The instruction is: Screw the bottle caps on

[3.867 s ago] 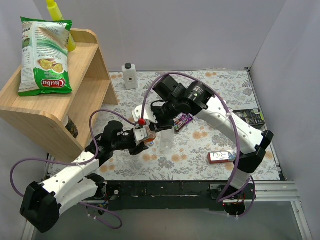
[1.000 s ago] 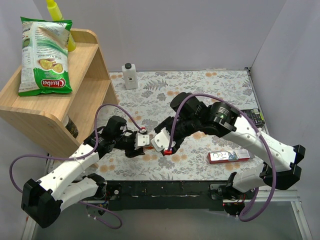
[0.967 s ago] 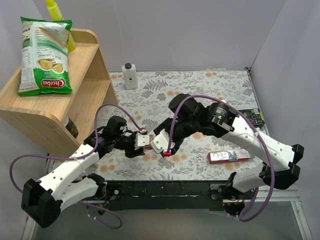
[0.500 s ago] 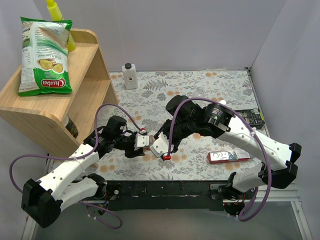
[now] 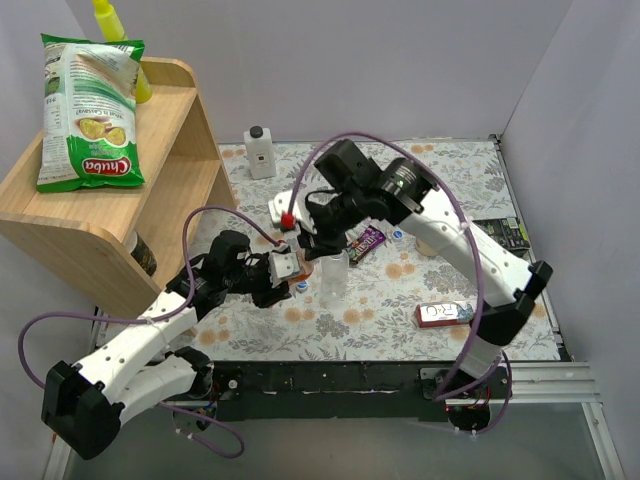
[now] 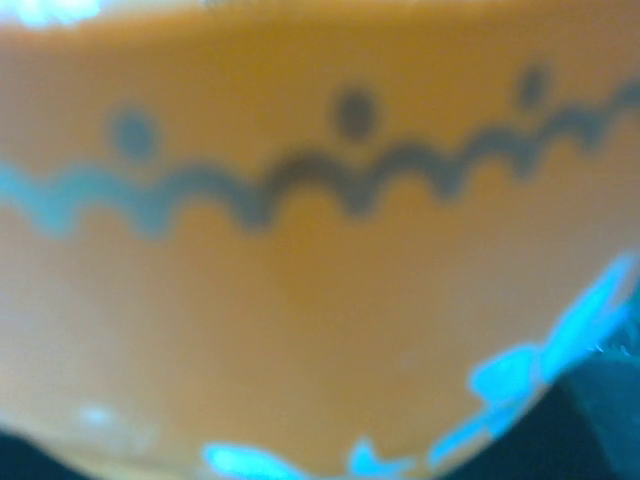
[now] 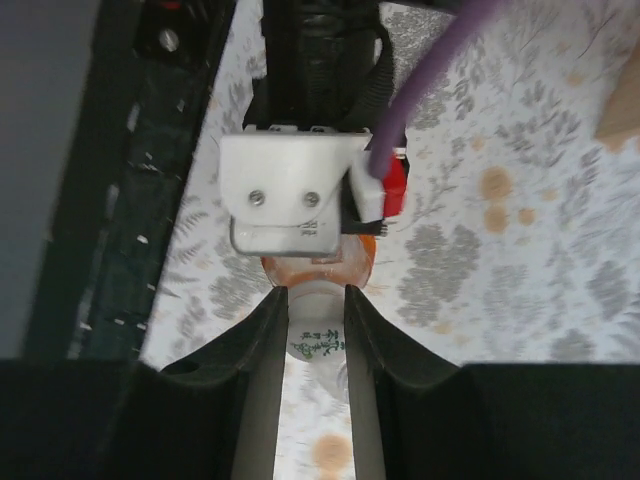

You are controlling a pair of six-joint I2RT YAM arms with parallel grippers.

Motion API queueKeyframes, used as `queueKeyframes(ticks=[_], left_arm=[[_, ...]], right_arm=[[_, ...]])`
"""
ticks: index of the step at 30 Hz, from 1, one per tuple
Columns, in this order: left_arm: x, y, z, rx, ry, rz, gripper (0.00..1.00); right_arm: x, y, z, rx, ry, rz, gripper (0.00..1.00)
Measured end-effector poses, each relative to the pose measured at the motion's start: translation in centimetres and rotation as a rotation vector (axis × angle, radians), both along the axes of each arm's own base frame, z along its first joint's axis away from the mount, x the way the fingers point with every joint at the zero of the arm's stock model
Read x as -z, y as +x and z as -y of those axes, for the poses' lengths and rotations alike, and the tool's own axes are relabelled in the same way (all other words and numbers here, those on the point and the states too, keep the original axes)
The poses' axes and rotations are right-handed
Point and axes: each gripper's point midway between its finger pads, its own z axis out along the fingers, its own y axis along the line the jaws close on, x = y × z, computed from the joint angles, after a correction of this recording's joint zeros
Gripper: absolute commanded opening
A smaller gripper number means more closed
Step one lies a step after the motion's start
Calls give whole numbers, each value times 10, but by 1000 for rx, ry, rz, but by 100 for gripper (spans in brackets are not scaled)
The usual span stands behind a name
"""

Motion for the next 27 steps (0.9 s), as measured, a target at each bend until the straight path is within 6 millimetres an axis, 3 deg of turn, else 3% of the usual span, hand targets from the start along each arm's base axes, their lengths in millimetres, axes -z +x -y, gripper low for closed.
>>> queueKeyframes(ticks=[1, 2, 4, 6, 8, 10, 12, 17, 24, 27], left_arm=[[-2, 4, 0, -26, -6, 7, 0], [-5, 9, 0, -51, -15, 15, 0], [-8, 17, -1, -100, -25, 25, 0], [-9, 18, 0, -117, -42, 25, 0], [-12, 15, 2, -116, -71, 28, 0], [-16, 7, 3, -104, -106, 23, 0], [-22, -4, 5, -84, -155, 12, 0], [-43, -22, 13, -43, -264, -25, 0], [-47, -25, 22, -16, -279, -99, 0], [-52, -23, 24, -12, -284, -98, 0]], right_arm=[[-3, 5, -4, 49, 5, -73, 2], [-4, 11, -8, 88, 12, -132, 16], [-7, 19, -15, 151, 30, -215, 31], [-11, 26, -16, 195, 64, -258, 53], [-20, 30, -14, 224, 133, -266, 65], [-28, 31, -4, 255, 195, -269, 67], [-40, 29, 9, 272, 261, -250, 77], [-71, 16, 16, 233, 402, -245, 78], [-47, 6, 6, 188, 396, -345, 73], [-46, 5, 1, 170, 403, -373, 68]])
